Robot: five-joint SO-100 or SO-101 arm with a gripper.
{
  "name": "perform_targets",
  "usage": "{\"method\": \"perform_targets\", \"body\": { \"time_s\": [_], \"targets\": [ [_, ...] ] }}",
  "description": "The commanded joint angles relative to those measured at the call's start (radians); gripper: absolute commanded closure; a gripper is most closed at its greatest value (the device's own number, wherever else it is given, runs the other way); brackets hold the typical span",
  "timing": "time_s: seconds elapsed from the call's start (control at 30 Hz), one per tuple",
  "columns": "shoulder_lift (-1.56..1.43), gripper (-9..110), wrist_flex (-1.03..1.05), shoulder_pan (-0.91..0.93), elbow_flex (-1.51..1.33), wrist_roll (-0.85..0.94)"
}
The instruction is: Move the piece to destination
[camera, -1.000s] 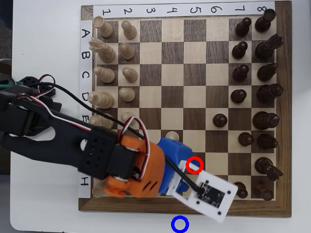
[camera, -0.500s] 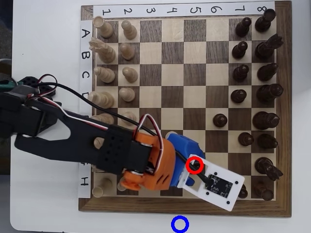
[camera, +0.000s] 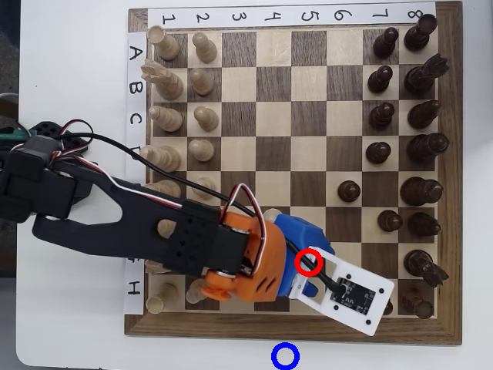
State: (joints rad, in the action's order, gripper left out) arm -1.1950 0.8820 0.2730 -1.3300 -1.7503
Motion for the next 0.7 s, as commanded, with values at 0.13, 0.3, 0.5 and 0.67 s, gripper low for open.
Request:
{"method": "perform_targets", "body": {
  "time_s": [0.13, 0.3, 0.5, 0.67],
  "targets": [
    [-0.018, 81, -0.074, -0.014, 0.002, -0.149],
    [-0.018, 82, -0.049, -0.014, -0.02, -0.143],
    [-0.018, 83, -0.052, -0.014, -0.034, -0.141],
    [-0.015, 83, -0.061, -0.015, -0.044, -0.138]
  ]
}}
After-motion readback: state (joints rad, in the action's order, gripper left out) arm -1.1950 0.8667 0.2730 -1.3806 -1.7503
